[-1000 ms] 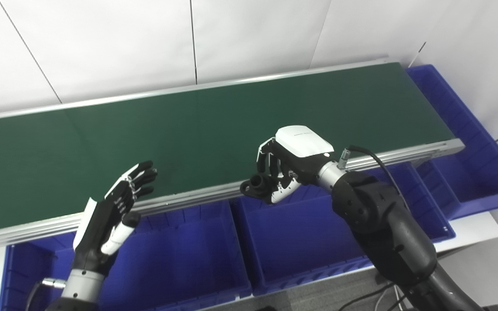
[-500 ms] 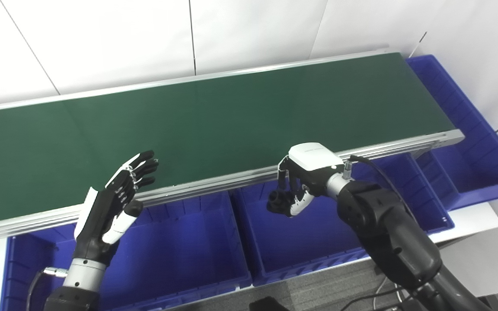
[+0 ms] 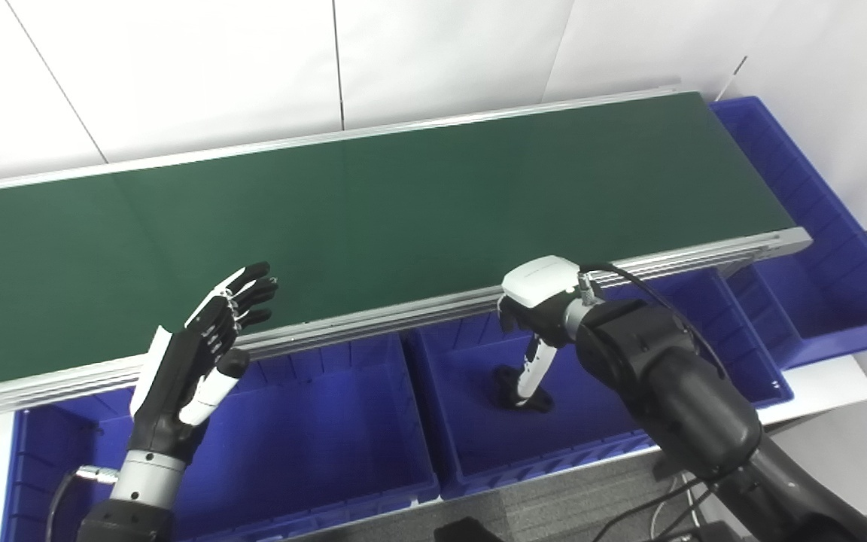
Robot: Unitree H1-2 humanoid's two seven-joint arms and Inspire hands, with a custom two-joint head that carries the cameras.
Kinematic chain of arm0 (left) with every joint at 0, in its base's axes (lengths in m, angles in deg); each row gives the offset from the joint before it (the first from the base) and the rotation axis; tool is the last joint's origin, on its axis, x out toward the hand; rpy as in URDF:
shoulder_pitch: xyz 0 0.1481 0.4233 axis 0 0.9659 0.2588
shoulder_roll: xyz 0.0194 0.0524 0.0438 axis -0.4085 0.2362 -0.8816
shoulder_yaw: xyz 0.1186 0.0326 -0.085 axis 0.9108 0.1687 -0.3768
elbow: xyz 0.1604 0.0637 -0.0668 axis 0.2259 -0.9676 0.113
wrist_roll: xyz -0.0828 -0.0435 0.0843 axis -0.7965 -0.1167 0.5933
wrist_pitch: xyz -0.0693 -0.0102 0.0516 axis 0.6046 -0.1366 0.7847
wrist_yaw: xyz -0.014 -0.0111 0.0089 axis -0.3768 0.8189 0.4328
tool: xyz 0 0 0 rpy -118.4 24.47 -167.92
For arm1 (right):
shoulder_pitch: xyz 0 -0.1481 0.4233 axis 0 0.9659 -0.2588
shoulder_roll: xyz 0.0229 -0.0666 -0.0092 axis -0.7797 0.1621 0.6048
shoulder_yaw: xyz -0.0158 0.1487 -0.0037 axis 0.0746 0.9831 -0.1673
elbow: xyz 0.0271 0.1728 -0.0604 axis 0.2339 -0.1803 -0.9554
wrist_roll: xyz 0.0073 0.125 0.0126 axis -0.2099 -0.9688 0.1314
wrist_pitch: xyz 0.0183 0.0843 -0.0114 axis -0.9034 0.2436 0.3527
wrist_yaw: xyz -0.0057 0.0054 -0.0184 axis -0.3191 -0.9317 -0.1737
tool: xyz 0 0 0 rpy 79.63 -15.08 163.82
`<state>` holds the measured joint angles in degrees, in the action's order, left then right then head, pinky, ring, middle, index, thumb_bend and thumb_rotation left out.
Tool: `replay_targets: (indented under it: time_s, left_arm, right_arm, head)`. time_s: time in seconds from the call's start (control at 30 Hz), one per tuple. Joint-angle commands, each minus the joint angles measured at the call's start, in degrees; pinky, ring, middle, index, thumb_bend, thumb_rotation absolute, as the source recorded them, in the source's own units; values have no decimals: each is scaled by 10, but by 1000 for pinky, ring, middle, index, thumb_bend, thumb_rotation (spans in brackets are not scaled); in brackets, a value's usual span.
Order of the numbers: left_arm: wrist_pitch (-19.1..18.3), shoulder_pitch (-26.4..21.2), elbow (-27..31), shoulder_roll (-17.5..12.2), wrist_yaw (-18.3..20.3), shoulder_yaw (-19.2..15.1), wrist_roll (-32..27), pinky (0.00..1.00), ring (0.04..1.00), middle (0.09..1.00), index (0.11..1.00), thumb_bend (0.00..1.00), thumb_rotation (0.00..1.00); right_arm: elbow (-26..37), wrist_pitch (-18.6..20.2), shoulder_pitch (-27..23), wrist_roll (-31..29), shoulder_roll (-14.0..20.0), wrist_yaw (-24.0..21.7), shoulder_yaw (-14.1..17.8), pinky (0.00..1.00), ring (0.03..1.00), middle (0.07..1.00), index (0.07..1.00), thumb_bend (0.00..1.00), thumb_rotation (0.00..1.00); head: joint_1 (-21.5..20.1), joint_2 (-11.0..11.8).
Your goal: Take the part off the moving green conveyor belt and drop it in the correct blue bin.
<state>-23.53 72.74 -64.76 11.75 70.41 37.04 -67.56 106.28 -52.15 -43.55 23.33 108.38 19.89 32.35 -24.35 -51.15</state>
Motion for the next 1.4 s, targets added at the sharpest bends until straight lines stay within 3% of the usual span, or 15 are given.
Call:
replay_targets:
  time_s: [0.0, 0.3, 0.4, 0.43, 0.57, 0.7, 0.83, 0.9, 1.0, 1.17, 1.37]
  left_arm:
    - [7, -10, 20, 2, 3, 2, -4, 801, 853, 831, 853, 836, 863]
    - [9, -7, 20, 4, 2, 6, -1, 799, 856, 837, 857, 841, 861]
    - [11, -5, 20, 5, 1, 9, 5, 798, 855, 840, 861, 838, 864]
    - [13, -3, 19, 6, 0, 12, 8, 796, 852, 838, 863, 839, 867]
    - [17, 1, 14, 12, -4, 20, 16, 795, 844, 831, 867, 844, 864]
    - [22, 7, 8, 19, -10, 27, 26, 793, 840, 827, 864, 842, 861]
    - [20, 15, 0, 29, -10, 32, 27, 792, 843, 831, 860, 863, 846]
    - [24, 17, -7, 33, -10, 35, 28, 803, 847, 834, 861, 870, 836]
    - [29, 21, -17, 39, -15, 42, 38, 819, 850, 839, 860, 888, 838]
    - [58, 27, -44, 45, -25, 50, 58, 820, 851, 849, 857, 887, 847]
    - [83, 36, -63, 42, -30, 54, 74, 810, 850, 853, 849, 855, 845]
  right_arm:
    - [22, -22, -11, 6, 1, -4, 9, 810, 849, 852, 830, 1000, 815]
    - [35, -34, -3, -2, -8, -6, 22, 720, 799, 823, 819, 1000, 813]
    - [42, -27, 14, -39, -24, 39, 47, 656, 745, 774, 783, 988, 749]
    - [48, -21, 25, -75, -37, 67, 66, 582, 684, 723, 766, 948, 759]
    - [82, -21, 68, -218, -97, 176, 138, 527, 629, 680, 694, 826, 804]
    - [87, -60, 109, -353, -148, 291, 186, 471, 556, 619, 652, 761, 812]
    - [20, -147, 164, -548, -237, 417, 235, 451, 529, 615, 656, 728, 813]
    - [-14, -176, 181, -610, -260, 444, 246, 482, 562, 656, 676, 735, 828]
    - [-81, -224, 196, -702, -280, 463, 257, 620, 677, 740, 740, 769, 868]
    - [-173, -310, 197, -736, -265, 482, 241, 705, 735, 778, 770, 800, 917]
    - [-244, -369, 186, -722, -251, 512, 212, 716, 747, 777, 784, 831, 958]
  head:
    - [1, 1]
    - [28, 7]
    - [38, 9]
    - [56, 14]
    - [90, 21]
    - [123, 33]
    - [168, 48]
    - [185, 55]
    - [207, 69]
    - [231, 103]
    - [233, 142]
